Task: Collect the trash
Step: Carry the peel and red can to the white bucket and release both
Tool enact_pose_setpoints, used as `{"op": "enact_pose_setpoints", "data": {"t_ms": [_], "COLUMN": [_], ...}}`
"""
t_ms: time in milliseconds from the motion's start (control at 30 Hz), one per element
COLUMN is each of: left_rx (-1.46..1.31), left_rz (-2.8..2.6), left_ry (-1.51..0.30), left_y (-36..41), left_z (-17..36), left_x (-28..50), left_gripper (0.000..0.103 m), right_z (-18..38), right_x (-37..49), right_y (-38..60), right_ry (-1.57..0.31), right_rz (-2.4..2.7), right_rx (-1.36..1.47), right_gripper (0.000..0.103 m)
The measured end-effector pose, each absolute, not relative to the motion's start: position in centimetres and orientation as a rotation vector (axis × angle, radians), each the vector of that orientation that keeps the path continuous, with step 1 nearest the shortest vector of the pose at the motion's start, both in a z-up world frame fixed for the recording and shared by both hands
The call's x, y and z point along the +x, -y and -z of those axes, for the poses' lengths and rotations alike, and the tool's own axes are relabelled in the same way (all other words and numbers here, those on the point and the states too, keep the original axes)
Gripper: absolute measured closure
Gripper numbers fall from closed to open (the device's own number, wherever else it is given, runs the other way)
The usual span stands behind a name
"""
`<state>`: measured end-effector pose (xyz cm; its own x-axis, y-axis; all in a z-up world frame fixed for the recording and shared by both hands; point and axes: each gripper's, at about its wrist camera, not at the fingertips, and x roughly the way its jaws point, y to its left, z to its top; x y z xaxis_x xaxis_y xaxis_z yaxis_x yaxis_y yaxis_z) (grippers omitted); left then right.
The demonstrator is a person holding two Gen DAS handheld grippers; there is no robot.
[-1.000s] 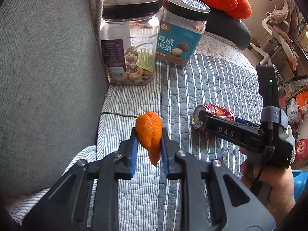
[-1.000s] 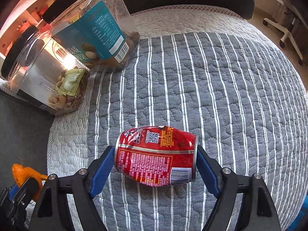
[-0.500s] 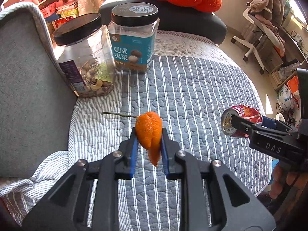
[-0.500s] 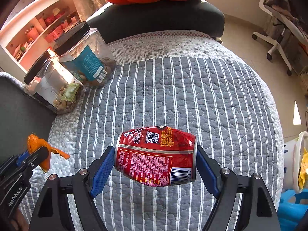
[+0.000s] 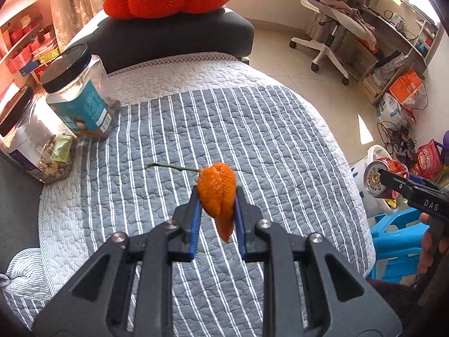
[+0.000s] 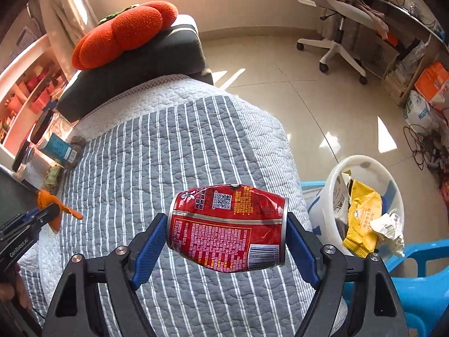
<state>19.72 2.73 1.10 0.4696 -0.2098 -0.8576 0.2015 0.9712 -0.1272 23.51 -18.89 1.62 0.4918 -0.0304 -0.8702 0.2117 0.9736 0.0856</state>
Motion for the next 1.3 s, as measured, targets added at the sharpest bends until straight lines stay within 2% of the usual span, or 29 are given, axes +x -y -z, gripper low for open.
{"op": "enact_pose_setpoints", "data": {"t_ms": [367, 633, 800, 1133, 1167, 1233, 1300], "left_rx": [0.025, 0.136, 0.163, 0.206, 0.200, 0.177, 0.166], "left_rz": [0.561, 0.757, 0.799, 0.844, 0.851, 0.862, 0.873], "left_ry": [-0.934, -0.880, -0.865, -0.964, -0.970, -0.979, -0.974], "left_y": [13.7, 24.7, 27.4, 29.3, 29.4, 29.3, 29.0], "left_z": [-3.3, -0.6, 2.1, 6.2, 6.1, 5.8, 5.2], "left_x": [18.0, 16.9, 17.4, 18.1, 18.0, 17.9, 17.6], "left_gripper": [0.080, 0.080, 0.079, 0.077, 0.075, 0.064, 0.043], "right_z": [-4.2, -3.6, -2.7, -0.9, -0.8, -0.7, -0.8], "right_x": [17.4, 12.9, 11.5, 11.0, 11.0, 11.1, 11.1], "right_y": [35.1, 41.9, 43.8, 45.2, 45.2, 45.2, 45.2], "right_ry": [-0.956, -0.955, -0.972, -1.013, -1.014, -1.013, -1.011], "right_rz": [0.303, 0.372, 0.395, 0.403, 0.402, 0.401, 0.401], "right_rx": [0.441, 0.514, 0.527, 0.545, 0.550, 0.556, 0.558], "right_gripper": [0.020, 0.020, 0.020, 0.020, 0.020, 0.020, 0.020]}}
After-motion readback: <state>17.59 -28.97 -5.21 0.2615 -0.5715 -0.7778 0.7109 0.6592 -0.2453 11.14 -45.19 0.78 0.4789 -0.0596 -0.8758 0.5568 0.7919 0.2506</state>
